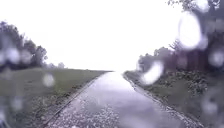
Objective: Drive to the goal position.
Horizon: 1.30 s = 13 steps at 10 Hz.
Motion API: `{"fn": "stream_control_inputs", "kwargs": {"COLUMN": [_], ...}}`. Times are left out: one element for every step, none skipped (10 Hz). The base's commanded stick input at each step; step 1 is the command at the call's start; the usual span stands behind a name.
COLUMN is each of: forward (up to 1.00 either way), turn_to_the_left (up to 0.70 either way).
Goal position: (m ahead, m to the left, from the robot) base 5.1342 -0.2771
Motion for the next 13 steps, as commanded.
{"fn": "stream_control_inputs", "kwargs": {"forward": [0.44, 0.44, 0.68, 0.68, 0.68, 0.68, 0.68, 0.68, 0.69, 0.68, 0.68, 0.68, 0.68], "turn_to_the_left": [0.0, 0.0, 0.0, 0.0, 0.0, 0.0, 0.0, 0.0, 0.0, 0.0, 0.0, 0.0, 0.0]}}
